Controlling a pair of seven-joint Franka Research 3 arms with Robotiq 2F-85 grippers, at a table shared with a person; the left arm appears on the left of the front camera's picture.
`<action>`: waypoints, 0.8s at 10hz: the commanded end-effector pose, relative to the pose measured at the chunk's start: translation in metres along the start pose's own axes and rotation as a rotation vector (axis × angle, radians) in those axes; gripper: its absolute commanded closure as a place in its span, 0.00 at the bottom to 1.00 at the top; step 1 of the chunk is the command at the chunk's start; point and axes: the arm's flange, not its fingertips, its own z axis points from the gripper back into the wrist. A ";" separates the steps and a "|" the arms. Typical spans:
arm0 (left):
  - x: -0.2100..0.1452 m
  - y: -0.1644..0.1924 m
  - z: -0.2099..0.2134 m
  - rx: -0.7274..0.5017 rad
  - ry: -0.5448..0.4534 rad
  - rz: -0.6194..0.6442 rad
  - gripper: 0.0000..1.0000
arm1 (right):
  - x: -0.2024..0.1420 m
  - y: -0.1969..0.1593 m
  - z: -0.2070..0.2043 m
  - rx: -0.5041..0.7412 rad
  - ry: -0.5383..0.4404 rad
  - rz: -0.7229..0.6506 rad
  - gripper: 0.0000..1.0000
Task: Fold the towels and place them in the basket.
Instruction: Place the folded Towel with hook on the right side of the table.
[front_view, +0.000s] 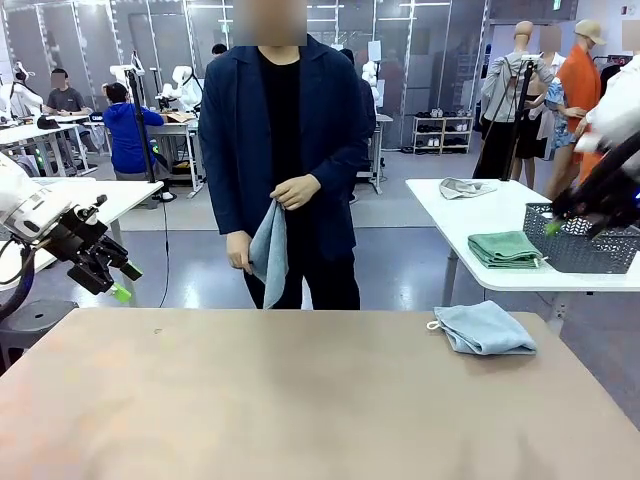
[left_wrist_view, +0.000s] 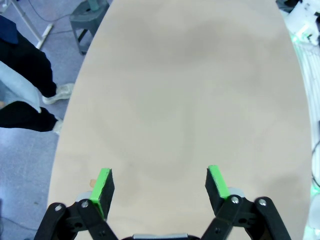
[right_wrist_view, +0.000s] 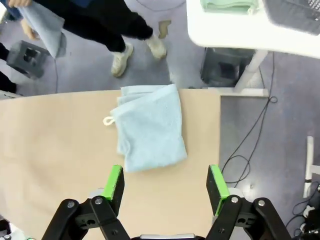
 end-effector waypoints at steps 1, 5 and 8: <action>0.001 0.000 0.001 0.002 0.009 -0.005 0.07 | -0.016 0.017 0.060 -0.013 -0.001 -0.033 0.17; 0.001 0.000 0.001 0.002 0.009 -0.005 0.07 | -0.065 0.049 0.138 -0.019 -0.061 0.031 0.17; 0.001 0.000 0.001 0.002 0.009 -0.005 0.07 | -0.040 0.033 0.138 -0.007 -0.024 0.006 0.17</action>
